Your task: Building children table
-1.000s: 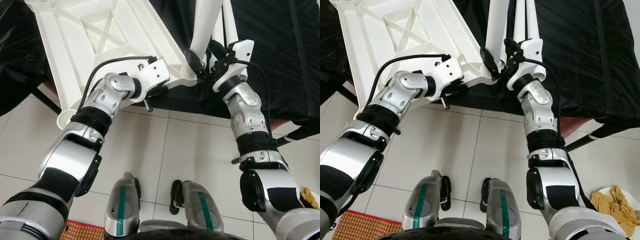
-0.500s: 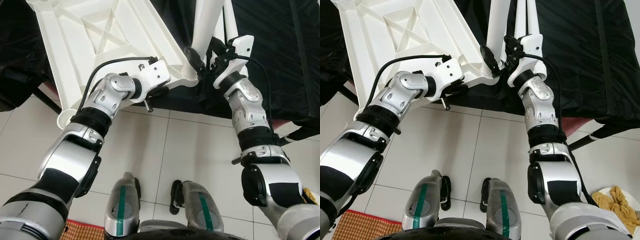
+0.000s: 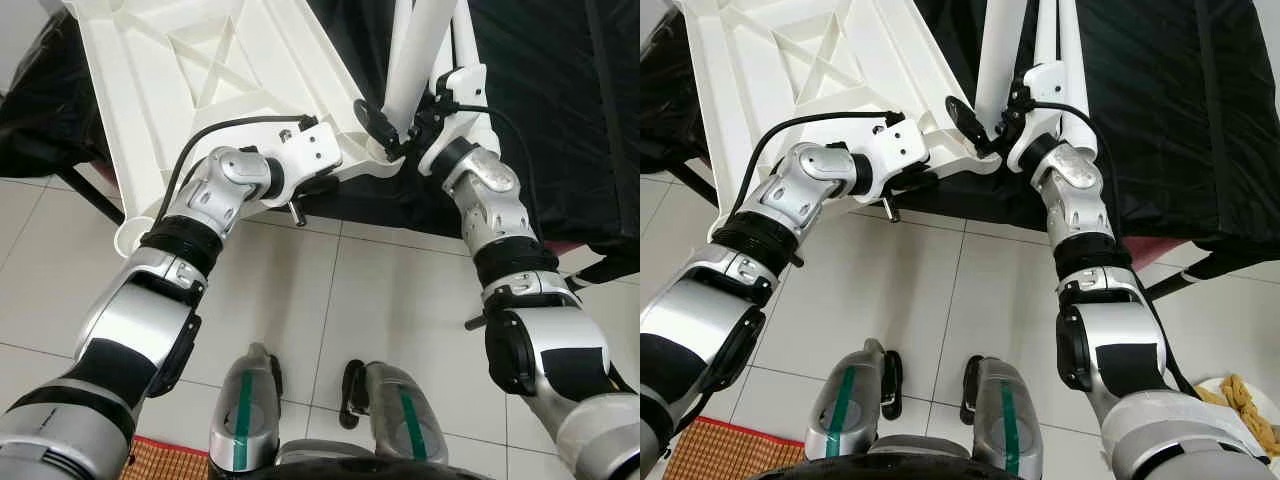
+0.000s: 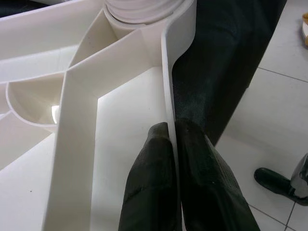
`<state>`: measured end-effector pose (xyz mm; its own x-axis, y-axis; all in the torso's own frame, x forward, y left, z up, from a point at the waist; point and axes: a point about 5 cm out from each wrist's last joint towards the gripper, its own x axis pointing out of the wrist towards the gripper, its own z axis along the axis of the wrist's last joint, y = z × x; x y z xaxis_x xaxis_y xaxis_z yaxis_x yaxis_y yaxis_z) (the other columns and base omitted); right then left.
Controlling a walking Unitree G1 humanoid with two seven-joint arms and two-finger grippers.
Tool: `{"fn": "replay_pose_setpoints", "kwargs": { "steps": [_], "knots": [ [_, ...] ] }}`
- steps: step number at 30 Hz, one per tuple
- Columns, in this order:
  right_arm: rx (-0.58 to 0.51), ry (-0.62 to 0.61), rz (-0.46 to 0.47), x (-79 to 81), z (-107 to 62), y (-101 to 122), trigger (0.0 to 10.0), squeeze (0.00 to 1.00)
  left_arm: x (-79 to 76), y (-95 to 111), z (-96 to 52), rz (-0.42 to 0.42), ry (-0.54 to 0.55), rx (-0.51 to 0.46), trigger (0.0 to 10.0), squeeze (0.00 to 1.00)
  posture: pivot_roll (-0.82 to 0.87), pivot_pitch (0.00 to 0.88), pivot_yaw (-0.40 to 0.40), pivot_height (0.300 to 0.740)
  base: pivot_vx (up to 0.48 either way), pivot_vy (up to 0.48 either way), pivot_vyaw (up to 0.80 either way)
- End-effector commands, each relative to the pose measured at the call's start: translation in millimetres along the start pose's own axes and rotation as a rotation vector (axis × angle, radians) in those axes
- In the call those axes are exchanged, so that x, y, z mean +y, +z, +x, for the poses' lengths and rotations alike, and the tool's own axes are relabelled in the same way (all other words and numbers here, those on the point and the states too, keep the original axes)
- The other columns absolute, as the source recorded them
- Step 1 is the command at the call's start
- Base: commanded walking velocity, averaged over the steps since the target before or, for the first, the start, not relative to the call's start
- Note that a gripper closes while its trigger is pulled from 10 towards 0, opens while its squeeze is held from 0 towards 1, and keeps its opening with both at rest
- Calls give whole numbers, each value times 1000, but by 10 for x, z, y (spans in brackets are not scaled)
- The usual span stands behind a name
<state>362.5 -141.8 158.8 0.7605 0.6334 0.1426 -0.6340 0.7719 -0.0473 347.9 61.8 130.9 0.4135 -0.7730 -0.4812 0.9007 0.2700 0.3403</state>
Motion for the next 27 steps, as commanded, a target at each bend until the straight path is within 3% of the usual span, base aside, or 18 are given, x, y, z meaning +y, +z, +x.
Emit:
{"fn": "replay_pose_setpoints", "kwargs": {
  "steps": [1, 11, 12, 27],
  "knots": [
    [16, 22, -13, 0, 4, -11, 0, 0, 45, 55, -45, 36, 30, -31, 10000, 0, -22, 0, 9, 740, 0, 0, 0],
    [30, 7, -14, -62, -92, -49, 0, 0, 59, 56, -64, 29, 35, -32, 10000, 0, -22, 0, 8, 740, 0, 0, 0],
    [31, -4, -10, -62, -97, -56, 10000, 0, 59, 58, -67, 31, 36, -33, 10000, 0, -23, 0, 6, 740, 0, 0, 0],
    [0, -203, -1, 112, -54, -131, 10000, 0, 67, 63, -79, 32, 46, -34, 10000, 0, -28, 5, 4, 740, 0, 0, 0]
  ]
}}
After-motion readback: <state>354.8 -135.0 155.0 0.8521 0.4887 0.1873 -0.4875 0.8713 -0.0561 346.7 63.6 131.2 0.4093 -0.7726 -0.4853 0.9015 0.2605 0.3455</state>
